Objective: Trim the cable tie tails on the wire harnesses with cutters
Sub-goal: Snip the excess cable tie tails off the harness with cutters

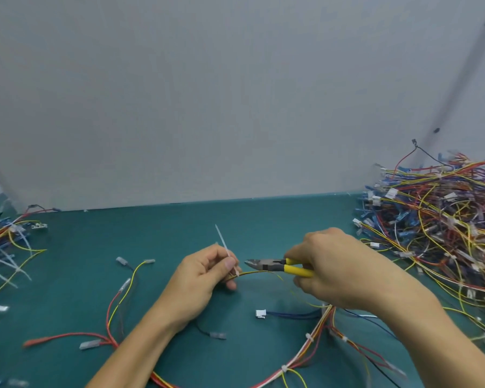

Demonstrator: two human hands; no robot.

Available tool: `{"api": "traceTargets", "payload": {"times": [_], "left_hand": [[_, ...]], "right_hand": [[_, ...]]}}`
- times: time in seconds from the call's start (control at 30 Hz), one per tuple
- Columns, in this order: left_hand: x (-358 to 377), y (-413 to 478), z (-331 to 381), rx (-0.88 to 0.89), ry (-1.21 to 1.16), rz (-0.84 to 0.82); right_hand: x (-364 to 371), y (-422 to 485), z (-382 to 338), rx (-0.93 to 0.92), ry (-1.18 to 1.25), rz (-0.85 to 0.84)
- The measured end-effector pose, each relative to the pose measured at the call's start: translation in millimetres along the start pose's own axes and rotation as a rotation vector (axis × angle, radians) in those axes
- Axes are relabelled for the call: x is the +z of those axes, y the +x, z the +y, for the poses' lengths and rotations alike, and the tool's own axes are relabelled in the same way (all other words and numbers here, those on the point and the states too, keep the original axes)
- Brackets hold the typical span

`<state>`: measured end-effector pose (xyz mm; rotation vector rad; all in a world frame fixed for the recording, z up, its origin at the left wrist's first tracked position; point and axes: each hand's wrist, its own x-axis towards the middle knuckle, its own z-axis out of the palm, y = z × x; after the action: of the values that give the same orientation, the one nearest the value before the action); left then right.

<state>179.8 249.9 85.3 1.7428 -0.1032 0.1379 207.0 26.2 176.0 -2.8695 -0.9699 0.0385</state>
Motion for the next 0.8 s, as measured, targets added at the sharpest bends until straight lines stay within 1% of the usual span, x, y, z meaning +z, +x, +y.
{"api": "traceTargets", "payload": {"times": [0.2, 0.4, 0.53, 0.63, 0.8], "left_hand": [[1.1, -0.6, 2.2, -0.005, -0.041, -0.01], [-1.4, -0.4, 0.3, 0.01, -0.004, -0.013], [-2.2, -0.8, 0.2, 0.019, 0.02, -0.024], [-2.5, -1.1, 0.5, 0.019, 0.025, -0.043], [-2.8, -1.0, 0.8, 0.028, 0.03, -0.051]], "right_hand": [[5.8, 2.0, -0.8, -0.004, -0.034, -0.001], [14.9, 6.8, -7.3, -0.034, -0.059, 0.025], [17.7, 8.4, -10.4, 0.001, -0.134, 0.053], [20.9, 10.1, -11.3, 0.005, -0.169, 0.051], [21.3, 10.0, -9.6, 0.0, -0.159, 0.029]]}}
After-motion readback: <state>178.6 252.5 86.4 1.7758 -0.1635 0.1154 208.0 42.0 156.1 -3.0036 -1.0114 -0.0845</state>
